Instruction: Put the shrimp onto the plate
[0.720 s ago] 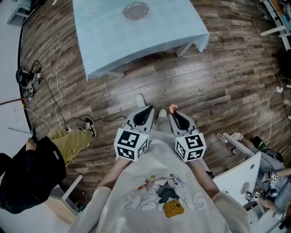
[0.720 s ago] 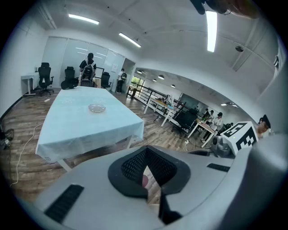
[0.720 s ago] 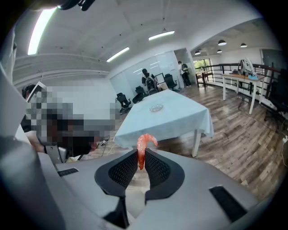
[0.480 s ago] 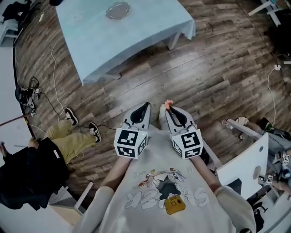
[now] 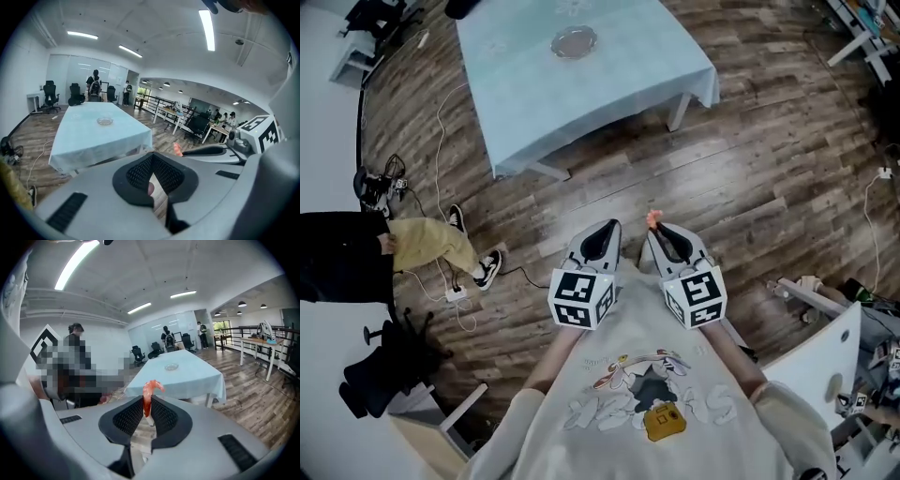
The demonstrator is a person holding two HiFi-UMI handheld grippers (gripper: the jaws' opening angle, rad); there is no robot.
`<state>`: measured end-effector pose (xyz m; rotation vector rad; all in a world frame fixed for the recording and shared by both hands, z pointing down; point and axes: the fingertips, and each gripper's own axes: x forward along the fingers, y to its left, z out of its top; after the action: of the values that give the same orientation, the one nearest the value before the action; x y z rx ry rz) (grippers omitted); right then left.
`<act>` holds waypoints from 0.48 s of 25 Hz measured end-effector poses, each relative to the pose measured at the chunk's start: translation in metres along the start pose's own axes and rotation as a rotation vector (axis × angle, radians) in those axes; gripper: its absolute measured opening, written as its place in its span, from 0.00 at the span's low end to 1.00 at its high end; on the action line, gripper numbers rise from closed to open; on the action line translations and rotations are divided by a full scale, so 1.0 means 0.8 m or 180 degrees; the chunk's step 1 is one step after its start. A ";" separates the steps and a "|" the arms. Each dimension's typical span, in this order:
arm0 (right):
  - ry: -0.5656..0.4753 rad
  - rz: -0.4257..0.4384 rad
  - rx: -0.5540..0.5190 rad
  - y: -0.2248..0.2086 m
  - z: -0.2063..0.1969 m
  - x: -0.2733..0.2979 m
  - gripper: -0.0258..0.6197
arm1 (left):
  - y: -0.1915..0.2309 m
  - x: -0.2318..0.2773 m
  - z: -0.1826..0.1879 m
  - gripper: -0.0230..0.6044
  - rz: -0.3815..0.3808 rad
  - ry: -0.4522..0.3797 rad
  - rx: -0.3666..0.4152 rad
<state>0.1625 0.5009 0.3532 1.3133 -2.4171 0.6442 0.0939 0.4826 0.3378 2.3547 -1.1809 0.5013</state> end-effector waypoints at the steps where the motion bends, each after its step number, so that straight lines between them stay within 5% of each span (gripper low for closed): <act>1: -0.0018 0.0036 -0.0051 0.002 0.001 -0.002 0.15 | 0.000 -0.003 -0.004 0.05 0.0056 -0.0009 -0.0010; 5: -0.0097 0.0121 -0.0153 0.005 0.007 -0.011 0.15 | -0.001 -0.012 -0.004 0.05 0.0189 -0.0040 -0.0133; 12: 0.0013 0.0142 0.0032 -0.011 -0.011 -0.007 0.15 | -0.014 0.007 -0.019 0.05 0.0079 0.0069 -0.0167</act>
<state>0.1734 0.5050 0.3601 1.2641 -2.4493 0.6707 0.1047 0.4934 0.3506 2.2873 -1.2001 0.4970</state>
